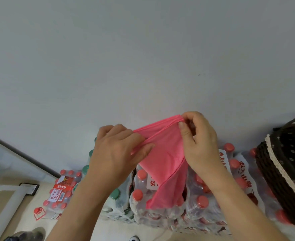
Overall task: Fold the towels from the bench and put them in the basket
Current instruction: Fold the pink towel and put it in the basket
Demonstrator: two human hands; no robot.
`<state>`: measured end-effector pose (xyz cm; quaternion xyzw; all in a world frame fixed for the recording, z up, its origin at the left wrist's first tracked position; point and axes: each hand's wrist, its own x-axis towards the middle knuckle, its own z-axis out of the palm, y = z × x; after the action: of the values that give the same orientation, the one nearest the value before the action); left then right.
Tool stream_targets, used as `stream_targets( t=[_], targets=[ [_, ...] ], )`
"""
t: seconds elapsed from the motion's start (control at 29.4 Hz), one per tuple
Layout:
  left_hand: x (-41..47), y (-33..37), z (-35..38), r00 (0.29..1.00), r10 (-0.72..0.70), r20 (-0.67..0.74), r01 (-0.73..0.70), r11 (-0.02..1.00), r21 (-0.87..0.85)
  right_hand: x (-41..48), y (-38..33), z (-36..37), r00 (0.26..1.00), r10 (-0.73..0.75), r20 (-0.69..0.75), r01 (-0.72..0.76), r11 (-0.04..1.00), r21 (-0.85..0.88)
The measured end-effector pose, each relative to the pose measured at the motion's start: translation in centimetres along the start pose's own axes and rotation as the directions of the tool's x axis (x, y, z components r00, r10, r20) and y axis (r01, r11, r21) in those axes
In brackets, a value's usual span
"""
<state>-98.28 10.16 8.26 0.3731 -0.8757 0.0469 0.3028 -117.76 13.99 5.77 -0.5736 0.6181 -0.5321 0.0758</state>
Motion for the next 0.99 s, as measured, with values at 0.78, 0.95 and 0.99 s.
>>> stream_targets(
  t=[0.78,0.95,0.99],
  targets=[
    [6.6,9.6,-5.6,0.943,-0.263,0.206,0.331,0.819,-0.469,1.6,-3.3,-11.9,0.996,-0.077,0.050,0.068,0.984,0.167],
    [5.8,9.1,-3.4,0.881,-0.216,0.420,0.461,0.591,-0.662,2.2,-2.3,-13.5,0.961,0.108,0.255,-0.149,0.978,0.147],
    [5.5,8.6,-2.8,0.858,-0.188,0.478,0.496,0.544,-0.677,2.3,-2.2,-13.4,0.949,0.113,0.294,-0.153,0.981,0.117]
  ],
)
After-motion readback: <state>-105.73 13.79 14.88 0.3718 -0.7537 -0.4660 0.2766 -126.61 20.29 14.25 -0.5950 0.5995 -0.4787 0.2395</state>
